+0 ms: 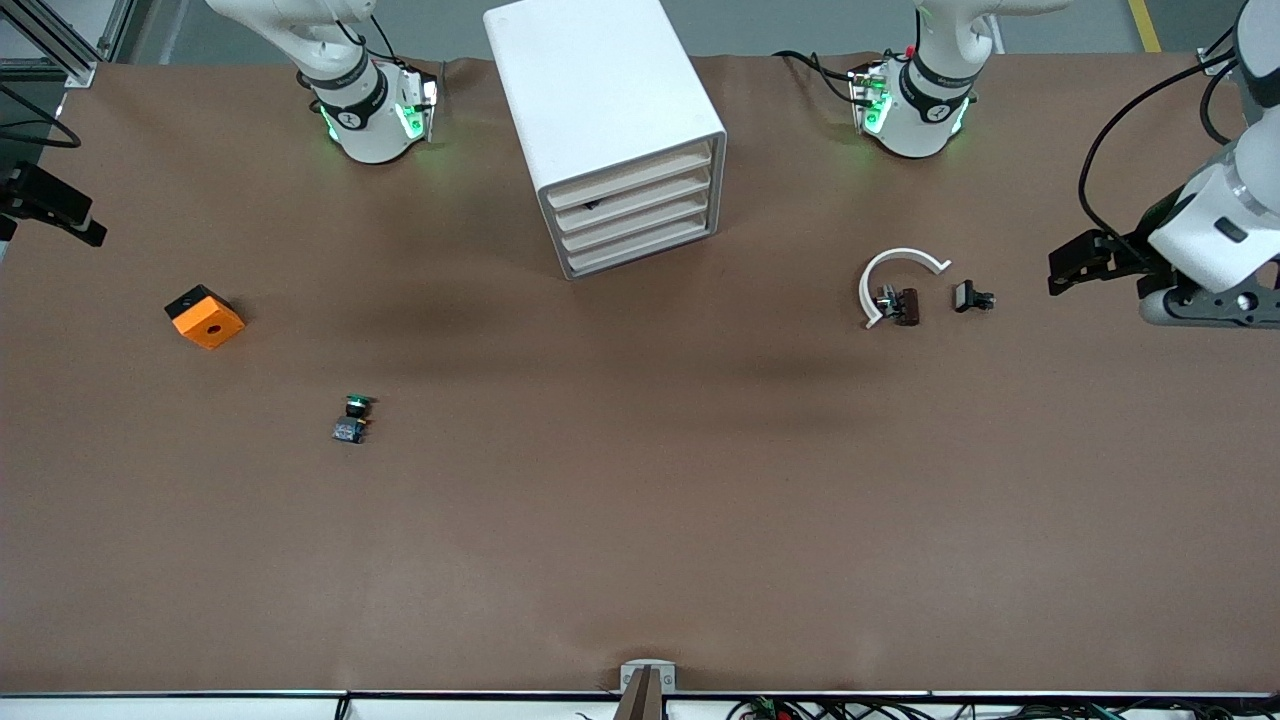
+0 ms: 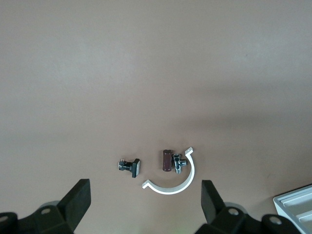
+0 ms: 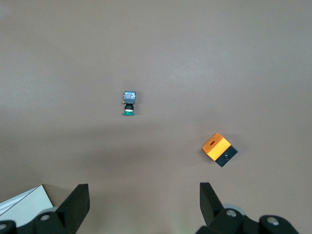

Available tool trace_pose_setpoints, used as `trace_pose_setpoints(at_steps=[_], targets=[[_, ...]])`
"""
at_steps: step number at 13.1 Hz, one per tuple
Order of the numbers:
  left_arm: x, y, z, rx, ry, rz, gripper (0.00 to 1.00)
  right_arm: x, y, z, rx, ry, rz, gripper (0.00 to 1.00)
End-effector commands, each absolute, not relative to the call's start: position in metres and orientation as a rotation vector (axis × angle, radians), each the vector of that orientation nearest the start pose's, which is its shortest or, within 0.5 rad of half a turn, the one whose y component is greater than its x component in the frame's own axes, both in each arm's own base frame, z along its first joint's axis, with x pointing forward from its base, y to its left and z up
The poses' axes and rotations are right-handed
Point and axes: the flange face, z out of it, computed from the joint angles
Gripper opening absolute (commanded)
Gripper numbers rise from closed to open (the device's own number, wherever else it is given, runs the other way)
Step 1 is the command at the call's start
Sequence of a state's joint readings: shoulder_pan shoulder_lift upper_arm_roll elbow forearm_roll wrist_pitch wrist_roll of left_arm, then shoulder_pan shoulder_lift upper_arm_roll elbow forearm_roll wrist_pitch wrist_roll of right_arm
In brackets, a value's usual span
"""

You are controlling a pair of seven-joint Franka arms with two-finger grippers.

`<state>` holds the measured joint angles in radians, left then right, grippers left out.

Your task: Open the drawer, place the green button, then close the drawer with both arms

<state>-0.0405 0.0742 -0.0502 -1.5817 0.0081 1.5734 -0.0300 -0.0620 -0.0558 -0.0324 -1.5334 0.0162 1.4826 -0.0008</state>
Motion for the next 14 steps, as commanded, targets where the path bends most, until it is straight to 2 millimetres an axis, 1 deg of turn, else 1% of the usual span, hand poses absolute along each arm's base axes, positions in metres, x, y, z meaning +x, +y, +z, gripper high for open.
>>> trace_pose_setpoints(at_steps=[1,5,9,10,11,12,13,14], targets=[[0.577,-0.064,0.543,-3.129,0.109,0.18,1.0,0.52,-0.047,0.669,-3.123,0.171,-0.03,1.0],[0.583,-0.083,0.483,-3.149,0.144,0.14,1.0,0.52,-0.047,0.67,-3.125,0.169,-0.03,1.0],[0.602,-0.103,0.424,-3.154,0.185,0.19,1.0,0.52,-0.047,0.674,-3.125,0.169,-0.039,1.0],[0.604,-0.115,0.41,-3.154,0.186,0.215,1.0,0.52,-0.047,0.676,-3.125,0.171,-0.046,1.0],[0.606,-0.123,0.395,-3.155,0.149,0.231,1.0,0.521,-0.047,0.676,-3.126,0.166,-0.051,1.0],[0.607,-0.137,0.383,-3.156,0.096,0.236,1.0,0.521,-0.046,0.676,-3.124,0.166,-0.051,1.0],[0.608,-0.149,0.373,-3.151,0.03,0.249,1.0,0.521,-0.046,0.676,-3.124,0.166,-0.051,1.0],[0.607,-0.162,0.367,-3.142,-0.047,0.259,1.0,0.521,-0.046,0.676,-3.124,0.166,-0.051,1.0]])
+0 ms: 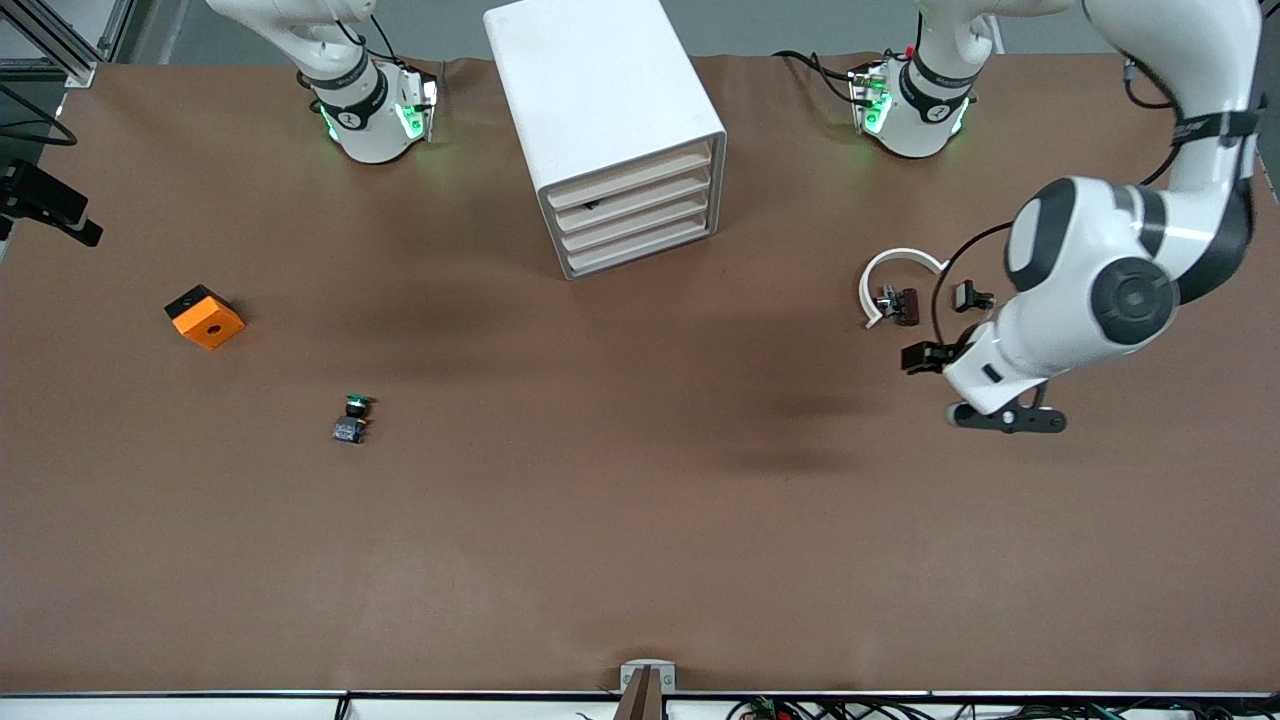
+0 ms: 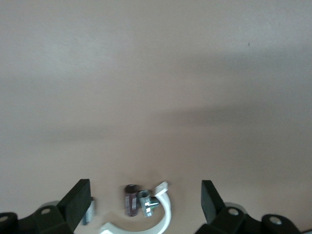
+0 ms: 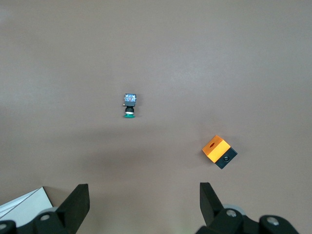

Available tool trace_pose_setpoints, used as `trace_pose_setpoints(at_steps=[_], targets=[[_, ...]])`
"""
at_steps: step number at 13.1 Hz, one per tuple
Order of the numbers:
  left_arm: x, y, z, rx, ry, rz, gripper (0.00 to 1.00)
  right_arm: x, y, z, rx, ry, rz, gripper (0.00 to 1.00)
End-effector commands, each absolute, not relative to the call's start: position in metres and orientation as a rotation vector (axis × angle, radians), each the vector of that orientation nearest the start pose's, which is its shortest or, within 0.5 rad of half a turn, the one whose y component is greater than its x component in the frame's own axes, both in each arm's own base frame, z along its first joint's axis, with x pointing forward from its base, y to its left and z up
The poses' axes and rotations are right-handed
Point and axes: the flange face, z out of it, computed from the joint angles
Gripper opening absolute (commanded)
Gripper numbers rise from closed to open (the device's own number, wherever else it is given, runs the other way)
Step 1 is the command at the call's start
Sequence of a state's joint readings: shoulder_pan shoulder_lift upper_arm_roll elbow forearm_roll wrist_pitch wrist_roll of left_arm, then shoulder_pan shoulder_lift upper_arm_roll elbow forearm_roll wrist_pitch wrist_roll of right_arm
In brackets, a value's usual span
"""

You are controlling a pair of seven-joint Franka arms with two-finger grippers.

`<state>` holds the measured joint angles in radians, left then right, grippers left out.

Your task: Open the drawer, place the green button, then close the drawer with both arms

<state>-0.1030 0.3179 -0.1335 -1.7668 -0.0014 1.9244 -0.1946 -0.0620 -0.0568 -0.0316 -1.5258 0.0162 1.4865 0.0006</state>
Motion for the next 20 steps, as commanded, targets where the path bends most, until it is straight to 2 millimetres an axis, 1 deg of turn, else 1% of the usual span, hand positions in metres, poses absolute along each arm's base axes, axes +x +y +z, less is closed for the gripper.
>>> trace_pose_setpoints(at_steps=[1,2,3,4,5,7,8,9,10,11,12,13,14,15,16,17,18,20], targets=[[0.604,-0.175,0.364,-3.131,-0.122,0.269,1.0,0.522,-0.047,0.676,-3.126,0.166,-0.053,1.0],[0.599,-0.193,0.354,-3.104,-0.248,0.299,1.0,0.522,-0.047,0.677,-3.124,0.166,-0.068,1.0],[0.599,-0.207,0.351,-3.079,-0.376,0.305,1.0,0.522,-0.046,0.677,-3.124,0.164,-0.073,1.0],[0.596,-0.228,0.343,-3.045,-0.455,0.341,1.0,0.522,-0.046,0.677,-3.124,0.161,-0.073,1.0],[0.596,-0.242,0.336,-3.001,-0.563,0.404,1.0,0.522,-0.046,0.677,-3.124,0.166,-0.066,1.0],[0.589,-0.274,0.331,-2.949,-0.723,0.606,1.0,0.523,-0.051,0.677,-3.125,0.164,-0.058,1.0],[0.588,-0.283,0.327,-2.912,-0.848,0.731,1.0,0.524,-0.051,0.676,-3.126,0.162,-0.056,1.0],[0.582,-0.29,0.322,-2.851,-0.965,0.841,1.0,0.524,-0.052,0.676,-3.125,0.164,-0.056,1.0],[0.574,-0.302,0.319,-2.793,-1.043,0.924,1.0,0.525,-0.053,0.675,-3.125,0.166,-0.054,1.0],[0.563,-0.319,0.314,-2.727,-1.1,0.994,1.0,0.528,-0.055,0.67,-3.124,0.173,-0.035,1.0],[0.559,-0.327,0.31,-2.655,-1.162,1.045,1.0,0.532,-0.055,0.66,-3.122,0.171,0.003,1.0],[0.553,-0.333,0.3,-2.551,-1.23,1.101,1.0,0.541,-0.055,0.644,-3.121,0.169,0.051,1.0],[0.548,-0.338,0.293,-2.448,-1.3,1.147,1.0,0.557,-0.054,0.616,-3.121,0.167,0.133,1.0],[0.543,-0.344,0.286,-2.368,-1.356,1.186,1.0,0.569,-0.055,0.595,-3.127,0.161,0.184,1.0],[0.539,-0.348,0.276,-2.271,-1.417,1.229,1.0,0.574,-0.06,0.59,-3.142,0.167,0.182,1.0],[0.536,-0.352,0.269,-2.177,-1.48,1.26,1.0,0.58,-0.062,0.577,-3.148,0.167,0.205,1.0],[0.53,-0.36,0.258,-2.09,-1.521,1.294,1.0,0.588,-0.064,0.557,-3.141,0.168,0.265,1.0],[0.516,-0.376,0.233,-1.931,-1.563,1.318,1.0,0.592,-0.065,0.549,-3.145,0.17,0.271,1.0]])
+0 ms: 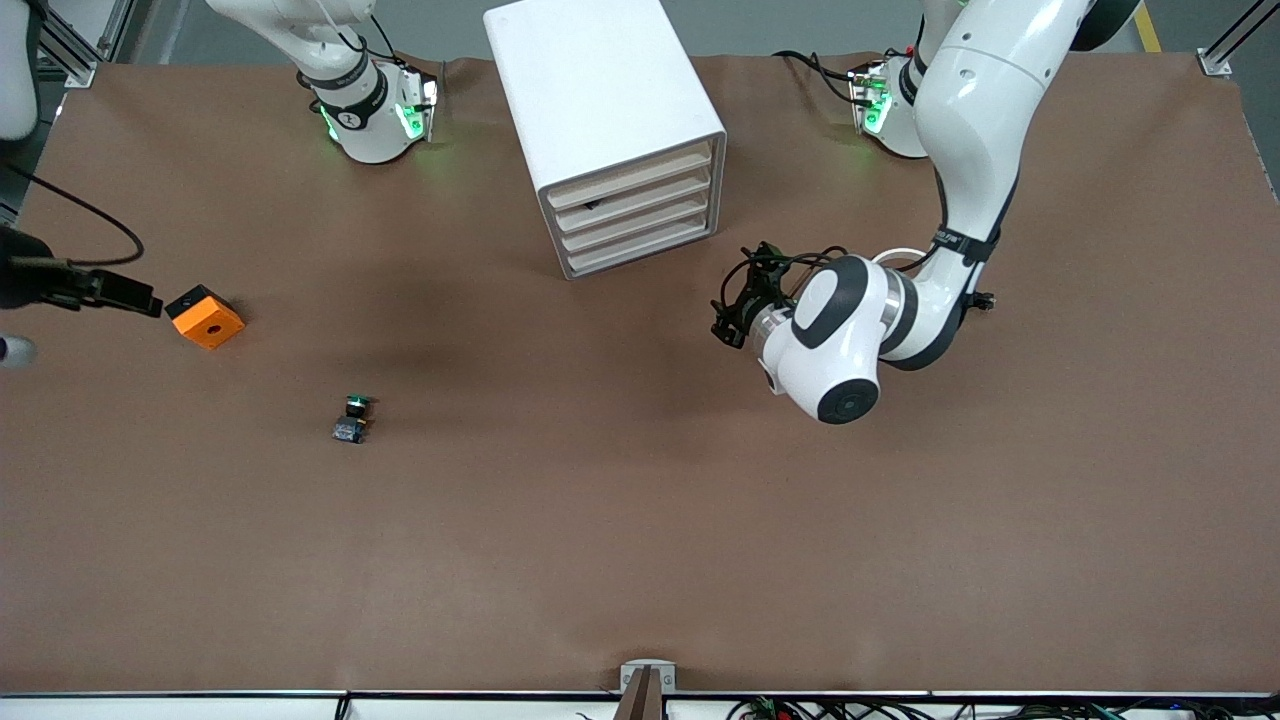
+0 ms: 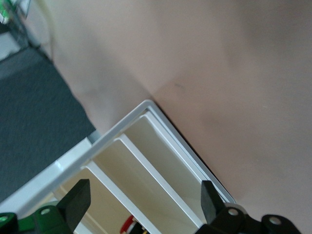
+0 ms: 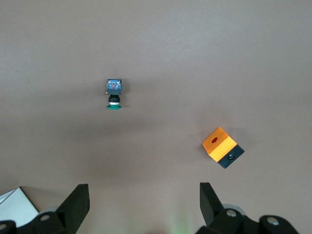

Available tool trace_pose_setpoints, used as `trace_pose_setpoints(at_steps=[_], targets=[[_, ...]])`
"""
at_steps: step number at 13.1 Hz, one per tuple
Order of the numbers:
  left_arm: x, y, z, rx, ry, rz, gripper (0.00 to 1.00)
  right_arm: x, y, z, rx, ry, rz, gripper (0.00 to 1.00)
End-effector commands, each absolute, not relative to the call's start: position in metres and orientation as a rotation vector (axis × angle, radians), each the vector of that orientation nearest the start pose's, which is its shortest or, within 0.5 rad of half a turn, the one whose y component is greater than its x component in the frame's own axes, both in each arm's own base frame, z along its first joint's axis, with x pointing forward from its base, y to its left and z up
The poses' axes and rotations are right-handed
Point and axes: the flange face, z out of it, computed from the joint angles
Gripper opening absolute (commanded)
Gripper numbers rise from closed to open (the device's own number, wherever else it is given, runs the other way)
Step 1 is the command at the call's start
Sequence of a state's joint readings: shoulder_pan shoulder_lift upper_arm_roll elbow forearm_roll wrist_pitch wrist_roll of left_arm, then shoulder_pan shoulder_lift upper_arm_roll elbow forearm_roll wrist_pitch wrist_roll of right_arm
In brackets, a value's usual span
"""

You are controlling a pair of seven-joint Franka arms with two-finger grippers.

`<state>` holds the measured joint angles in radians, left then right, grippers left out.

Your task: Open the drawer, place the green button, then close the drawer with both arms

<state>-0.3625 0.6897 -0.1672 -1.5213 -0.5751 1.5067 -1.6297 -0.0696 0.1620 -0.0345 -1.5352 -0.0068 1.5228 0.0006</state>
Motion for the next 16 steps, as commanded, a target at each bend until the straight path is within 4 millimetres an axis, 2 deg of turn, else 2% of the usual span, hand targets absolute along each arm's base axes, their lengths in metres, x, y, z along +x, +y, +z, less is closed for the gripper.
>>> trace_pose_setpoints(at_steps=[1,2,3,5,7,8,9,11,13,16], targets=[[0.511,-0.381,0.222,-1.872,-1.575,1.32,1.0,0.598,-0.065,0.544,-3.149,0.172,0.247,1.0],[0.503,-0.389,0.213,-1.811,-1.585,1.33,1.0,0.605,-0.059,0.54,-3.148,0.181,0.19,1.0],[0.495,-0.399,0.205,-1.75,-1.596,1.343,1.0,0.611,-0.051,0.527,-3.138,0.215,0.181,1.0],[0.486,-0.406,0.191,-1.687,-1.598,1.336,1.0,0.62,-0.024,0.49,-3.114,0.354,0.174,1.0],[0.477,-0.41,0.177,-1.634,-1.598,1.317,1.0,0.62,-0.003,0.443,-3.12,0.32,0.122,1.0],[0.475,-0.41,0.17,-1.612,-1.597,1.317,0.86,0.618,0.003,0.421,-3.122,0.309,0.071,1.0],[0.464,-0.418,0.169,-1.605,-1.57,1.308,0.74,0.615,0.012,0.4,-3.123,0.286,0.028,1.0],[0.45,-0.429,0.169,-1.594,-1.535,1.321,0.72,0.605,0.015,0.354,-3.119,0.281,-0.051,1.0],[0.438,-0.437,0.164,-1.558,-1.516,1.362,0.68,0.609,0.021,0.311,-3.117,0.27,-0.104,1.0],[0.421,-0.45,0.157,-1.553,-1.48,1.352,0.68,0.614,0.03,0.268,-3.109,0.32,-0.133,1.0]])
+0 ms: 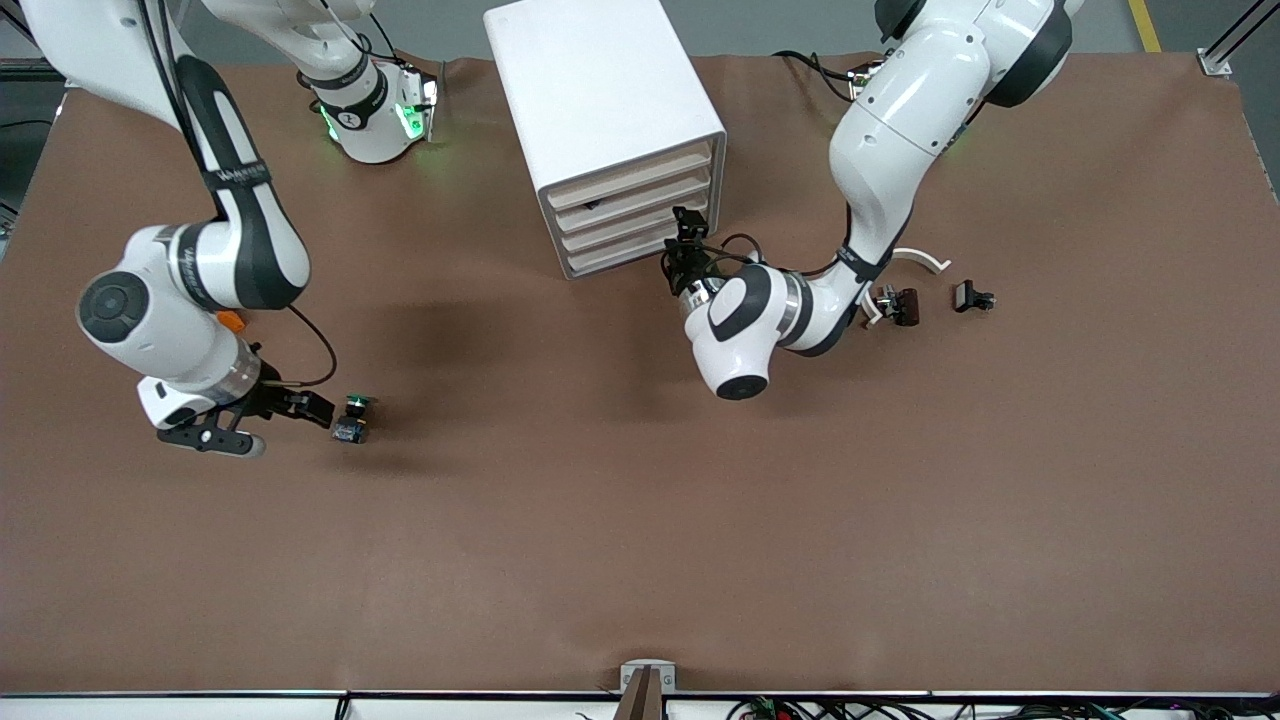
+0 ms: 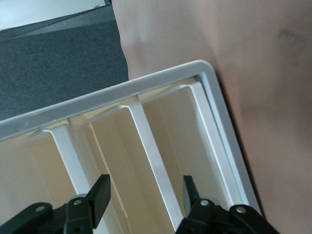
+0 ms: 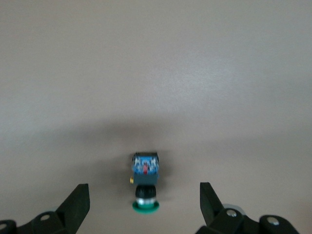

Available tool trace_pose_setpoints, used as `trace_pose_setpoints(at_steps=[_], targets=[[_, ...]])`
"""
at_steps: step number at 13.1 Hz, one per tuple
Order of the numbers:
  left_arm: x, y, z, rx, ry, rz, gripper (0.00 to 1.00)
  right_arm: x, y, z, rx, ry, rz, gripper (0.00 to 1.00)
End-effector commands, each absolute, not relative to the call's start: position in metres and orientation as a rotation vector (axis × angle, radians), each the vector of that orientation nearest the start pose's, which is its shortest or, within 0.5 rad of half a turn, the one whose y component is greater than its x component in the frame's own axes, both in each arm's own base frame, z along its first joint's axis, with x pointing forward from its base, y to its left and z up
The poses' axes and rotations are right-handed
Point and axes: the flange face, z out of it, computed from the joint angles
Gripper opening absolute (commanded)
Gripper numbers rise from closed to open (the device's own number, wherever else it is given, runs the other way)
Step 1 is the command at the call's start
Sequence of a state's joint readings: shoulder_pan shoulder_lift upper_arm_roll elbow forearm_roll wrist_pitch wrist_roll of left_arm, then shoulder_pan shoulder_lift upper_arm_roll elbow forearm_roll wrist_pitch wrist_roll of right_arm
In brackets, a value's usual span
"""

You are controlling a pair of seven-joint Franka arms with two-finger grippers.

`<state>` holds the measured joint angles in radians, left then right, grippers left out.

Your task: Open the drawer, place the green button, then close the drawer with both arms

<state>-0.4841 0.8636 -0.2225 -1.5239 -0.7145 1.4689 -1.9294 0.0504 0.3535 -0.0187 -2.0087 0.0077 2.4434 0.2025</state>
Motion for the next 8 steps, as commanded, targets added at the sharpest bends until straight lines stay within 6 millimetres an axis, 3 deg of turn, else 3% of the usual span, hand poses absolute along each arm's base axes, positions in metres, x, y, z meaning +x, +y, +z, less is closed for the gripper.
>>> trace_pose_setpoints(at_steps=[1,3,6,8], targets=[[0.422,-0.449,0.154,-1.55,-1.481,1.356,0.68,0.613,0.033,0.259,-3.109,0.329,-0.119,1.0],[0.42,-0.447,0.147,-1.538,-1.48,1.354,0.63,0.611,0.034,0.246,-3.108,0.339,-0.121,1.0],[0.41,-0.45,0.138,-1.521,-1.462,1.347,0.39,0.598,0.032,0.221,-3.102,0.339,-0.173,1.0],[0.401,-0.455,0.137,-1.516,-1.447,1.337,0.35,0.596,0.032,0.212,-3.104,0.34,-0.159,1.0]])
